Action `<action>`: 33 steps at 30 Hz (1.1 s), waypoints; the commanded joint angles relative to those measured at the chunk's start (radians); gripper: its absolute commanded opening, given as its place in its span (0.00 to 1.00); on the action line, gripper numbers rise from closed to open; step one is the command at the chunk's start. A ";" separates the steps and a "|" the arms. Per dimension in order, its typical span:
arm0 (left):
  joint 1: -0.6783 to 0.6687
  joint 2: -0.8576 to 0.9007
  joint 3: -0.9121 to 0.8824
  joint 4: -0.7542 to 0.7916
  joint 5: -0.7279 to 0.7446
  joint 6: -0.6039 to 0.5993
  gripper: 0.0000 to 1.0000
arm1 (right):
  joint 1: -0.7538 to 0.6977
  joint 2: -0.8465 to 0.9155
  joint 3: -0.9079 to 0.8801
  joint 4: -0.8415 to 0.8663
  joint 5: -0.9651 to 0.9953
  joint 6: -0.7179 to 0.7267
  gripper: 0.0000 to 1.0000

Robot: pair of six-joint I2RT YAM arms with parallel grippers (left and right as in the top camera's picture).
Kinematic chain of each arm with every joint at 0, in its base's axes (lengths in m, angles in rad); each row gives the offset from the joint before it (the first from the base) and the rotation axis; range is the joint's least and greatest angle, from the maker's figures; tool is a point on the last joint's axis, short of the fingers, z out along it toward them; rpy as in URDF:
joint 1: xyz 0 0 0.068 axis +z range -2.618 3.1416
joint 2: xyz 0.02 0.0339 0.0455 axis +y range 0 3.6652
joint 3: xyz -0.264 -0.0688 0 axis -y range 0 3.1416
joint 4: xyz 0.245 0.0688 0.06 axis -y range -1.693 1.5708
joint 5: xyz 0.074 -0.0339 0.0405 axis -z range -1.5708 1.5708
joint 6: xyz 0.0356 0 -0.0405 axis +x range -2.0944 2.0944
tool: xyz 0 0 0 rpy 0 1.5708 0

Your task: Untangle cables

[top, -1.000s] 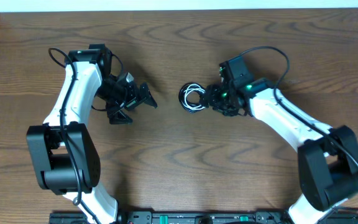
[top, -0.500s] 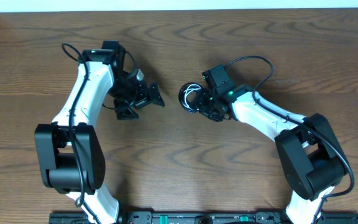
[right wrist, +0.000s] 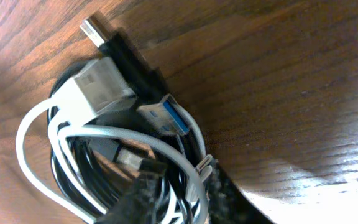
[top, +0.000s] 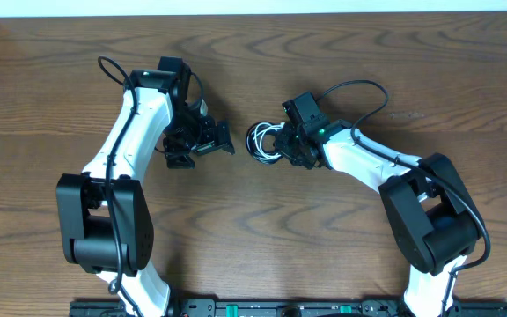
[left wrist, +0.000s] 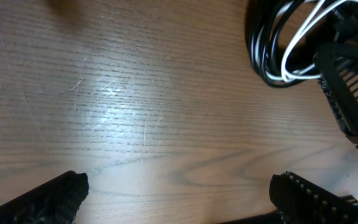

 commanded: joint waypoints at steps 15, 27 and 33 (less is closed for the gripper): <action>-0.005 0.008 0.016 -0.014 0.145 -0.076 0.99 | -0.169 -0.130 0.003 -0.005 -0.434 -0.241 0.02; -0.005 0.008 0.016 0.005 0.238 -0.076 0.99 | -0.233 -0.237 0.003 0.026 -0.692 -0.325 0.05; -0.005 0.008 0.016 0.008 0.225 -0.076 0.99 | -0.220 -0.237 0.003 -0.137 -0.327 -0.403 0.20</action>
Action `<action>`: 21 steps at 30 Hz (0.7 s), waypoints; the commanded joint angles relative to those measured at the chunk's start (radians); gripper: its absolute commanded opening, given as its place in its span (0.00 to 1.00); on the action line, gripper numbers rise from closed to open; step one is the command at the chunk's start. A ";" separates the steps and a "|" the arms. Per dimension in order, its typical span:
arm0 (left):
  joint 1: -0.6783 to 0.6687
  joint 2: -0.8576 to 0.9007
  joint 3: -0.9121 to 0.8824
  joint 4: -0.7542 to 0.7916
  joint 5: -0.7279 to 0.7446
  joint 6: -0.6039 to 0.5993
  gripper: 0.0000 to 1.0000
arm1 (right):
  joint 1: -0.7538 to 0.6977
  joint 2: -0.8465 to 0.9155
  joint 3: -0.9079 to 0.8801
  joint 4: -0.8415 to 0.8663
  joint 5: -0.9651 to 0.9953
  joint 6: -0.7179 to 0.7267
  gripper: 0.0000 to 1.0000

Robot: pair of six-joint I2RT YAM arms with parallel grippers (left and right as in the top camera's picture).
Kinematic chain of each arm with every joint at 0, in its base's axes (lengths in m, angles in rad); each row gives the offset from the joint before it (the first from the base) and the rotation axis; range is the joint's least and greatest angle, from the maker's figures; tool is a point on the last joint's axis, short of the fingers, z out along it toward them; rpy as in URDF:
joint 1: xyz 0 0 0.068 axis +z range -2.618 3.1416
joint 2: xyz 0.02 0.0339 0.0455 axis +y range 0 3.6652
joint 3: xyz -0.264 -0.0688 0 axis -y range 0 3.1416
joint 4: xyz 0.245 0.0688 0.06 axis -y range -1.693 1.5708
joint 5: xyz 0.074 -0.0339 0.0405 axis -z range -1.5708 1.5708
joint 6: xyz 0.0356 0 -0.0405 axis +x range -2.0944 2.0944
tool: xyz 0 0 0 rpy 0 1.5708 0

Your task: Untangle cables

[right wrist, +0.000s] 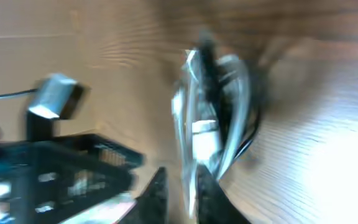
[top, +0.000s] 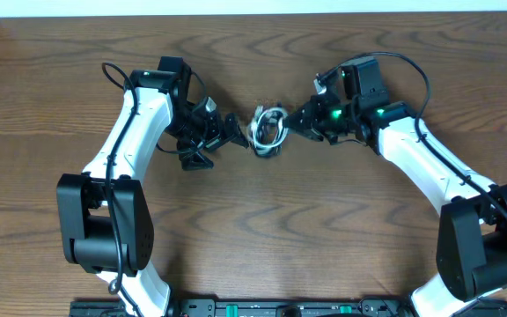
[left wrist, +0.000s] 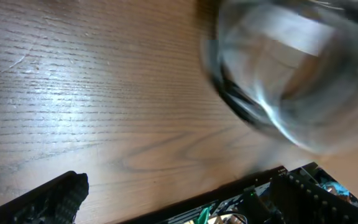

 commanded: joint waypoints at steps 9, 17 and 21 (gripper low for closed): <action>-0.003 0.008 0.016 0.008 -0.064 -0.013 0.99 | 0.019 -0.023 0.002 -0.242 0.354 -0.084 0.36; -0.003 0.008 0.016 0.011 -0.064 -0.013 0.99 | 0.100 -0.022 -0.028 -0.275 0.581 -0.080 0.44; -0.003 0.008 0.016 0.012 -0.064 -0.013 0.99 | 0.140 -0.022 -0.033 -0.274 0.667 -0.061 0.47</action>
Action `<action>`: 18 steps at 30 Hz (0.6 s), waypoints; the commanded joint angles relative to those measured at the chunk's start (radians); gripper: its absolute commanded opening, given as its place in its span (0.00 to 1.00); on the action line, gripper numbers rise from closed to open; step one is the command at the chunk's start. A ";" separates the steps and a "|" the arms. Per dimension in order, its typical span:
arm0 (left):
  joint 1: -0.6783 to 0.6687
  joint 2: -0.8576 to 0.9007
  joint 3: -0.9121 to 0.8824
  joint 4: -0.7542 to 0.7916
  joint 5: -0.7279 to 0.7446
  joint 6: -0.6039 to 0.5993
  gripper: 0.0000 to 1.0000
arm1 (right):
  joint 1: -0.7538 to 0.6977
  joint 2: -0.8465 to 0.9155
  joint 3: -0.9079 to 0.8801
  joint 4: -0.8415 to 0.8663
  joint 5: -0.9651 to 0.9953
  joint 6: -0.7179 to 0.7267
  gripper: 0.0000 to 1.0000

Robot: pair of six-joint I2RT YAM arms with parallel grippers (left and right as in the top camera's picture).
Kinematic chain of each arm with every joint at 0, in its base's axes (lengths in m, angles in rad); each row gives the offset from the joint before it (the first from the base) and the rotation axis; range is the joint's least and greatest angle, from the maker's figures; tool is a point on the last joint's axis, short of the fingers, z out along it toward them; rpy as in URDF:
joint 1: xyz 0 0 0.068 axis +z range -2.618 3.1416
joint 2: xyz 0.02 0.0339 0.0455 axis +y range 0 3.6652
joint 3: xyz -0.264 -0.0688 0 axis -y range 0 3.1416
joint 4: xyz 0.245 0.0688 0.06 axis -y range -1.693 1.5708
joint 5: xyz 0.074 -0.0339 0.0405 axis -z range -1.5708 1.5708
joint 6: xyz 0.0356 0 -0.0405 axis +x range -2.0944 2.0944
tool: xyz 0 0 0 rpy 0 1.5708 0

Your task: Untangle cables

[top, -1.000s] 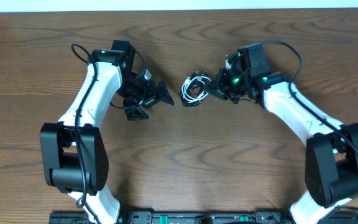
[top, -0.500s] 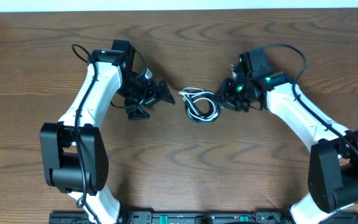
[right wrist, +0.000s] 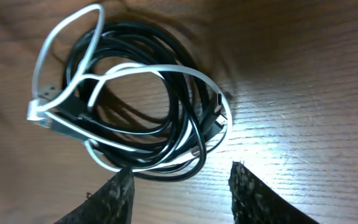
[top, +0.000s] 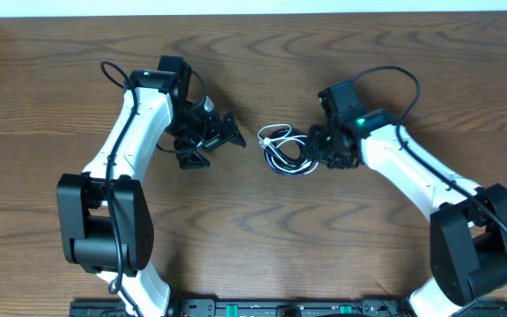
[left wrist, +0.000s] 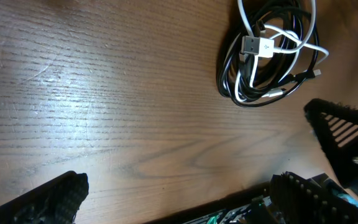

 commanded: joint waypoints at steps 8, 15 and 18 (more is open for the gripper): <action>-0.003 0.008 0.016 -0.002 -0.013 0.002 0.99 | 0.066 0.034 -0.012 0.029 0.217 0.016 0.42; -0.003 0.008 0.016 -0.002 -0.013 0.002 0.99 | 0.091 0.114 -0.012 0.090 0.142 0.001 0.18; -0.003 0.008 0.016 -0.002 -0.016 0.002 0.99 | 0.087 0.116 -0.011 0.100 0.146 0.001 0.10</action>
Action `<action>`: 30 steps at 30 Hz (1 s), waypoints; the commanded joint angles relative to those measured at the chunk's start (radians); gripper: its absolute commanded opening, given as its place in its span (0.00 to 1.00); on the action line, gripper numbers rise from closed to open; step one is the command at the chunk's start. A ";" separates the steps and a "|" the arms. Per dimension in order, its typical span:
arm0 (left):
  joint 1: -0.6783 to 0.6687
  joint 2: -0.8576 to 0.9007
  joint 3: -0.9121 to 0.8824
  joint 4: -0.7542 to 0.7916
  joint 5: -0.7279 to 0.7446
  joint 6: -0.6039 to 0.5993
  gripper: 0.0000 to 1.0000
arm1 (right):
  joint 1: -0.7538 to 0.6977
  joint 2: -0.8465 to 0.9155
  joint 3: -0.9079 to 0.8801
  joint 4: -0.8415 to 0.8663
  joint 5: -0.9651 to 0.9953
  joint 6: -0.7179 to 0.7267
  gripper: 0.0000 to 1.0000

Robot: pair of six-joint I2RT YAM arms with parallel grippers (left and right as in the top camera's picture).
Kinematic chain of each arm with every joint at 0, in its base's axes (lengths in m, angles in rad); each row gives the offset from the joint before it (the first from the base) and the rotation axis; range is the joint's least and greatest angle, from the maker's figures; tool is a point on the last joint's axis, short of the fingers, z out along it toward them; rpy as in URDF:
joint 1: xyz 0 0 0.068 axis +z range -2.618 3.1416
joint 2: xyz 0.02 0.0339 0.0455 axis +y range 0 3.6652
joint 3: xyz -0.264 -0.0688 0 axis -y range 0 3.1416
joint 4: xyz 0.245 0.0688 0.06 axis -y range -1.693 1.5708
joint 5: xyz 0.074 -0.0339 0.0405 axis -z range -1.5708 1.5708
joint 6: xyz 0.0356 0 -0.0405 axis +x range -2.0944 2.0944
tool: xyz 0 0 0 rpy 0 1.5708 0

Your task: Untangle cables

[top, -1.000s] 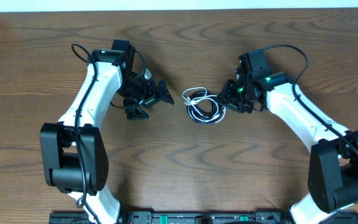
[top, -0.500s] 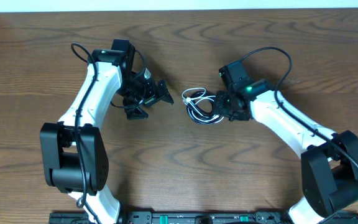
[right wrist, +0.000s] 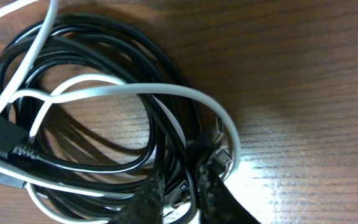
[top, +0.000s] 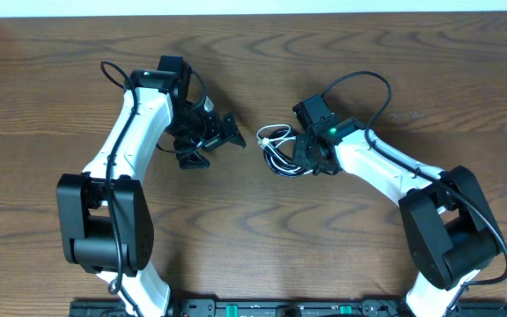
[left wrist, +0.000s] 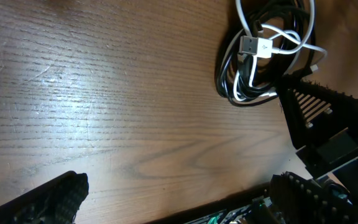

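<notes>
A coiled bundle of black and white cables lies on the wooden table between the two arms. My right gripper sits at the bundle's right edge. In the right wrist view its fingers are pinched close together on black strands of the bundle. My left gripper rests left of the bundle, open wide with nothing between its fingers. In the left wrist view the bundle with its white USB plug lies ahead, clear of the fingers.
Each arm's own black cable loops above the table behind it. A pale wall edge runs along the table's far side. Bare wood lies in front of the bundle.
My right gripper was open just right of the bundle. It has moved in onto the bundle's right edge and shut on black strands. The left gripper has not moved.
First my right gripper was shut on the bundle at the table's middle. Then it held the bundle raised and further back, close to the left gripper. Then the bundle lay on the table with the right gripper open beside it. Now it grips the bundle again.
</notes>
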 commanded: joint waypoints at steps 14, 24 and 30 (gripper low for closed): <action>-0.003 0.008 -0.014 0.002 -0.013 0.002 0.99 | -0.121 -0.221 0.125 -0.110 -0.409 -0.232 0.01; -0.003 0.008 -0.018 0.002 -0.013 0.002 0.99 | -0.150 -0.528 0.143 0.016 -0.541 -0.237 0.02; -0.003 0.008 -0.018 0.025 -0.013 0.001 0.99 | -0.148 -0.565 0.138 0.025 -0.489 -0.238 0.01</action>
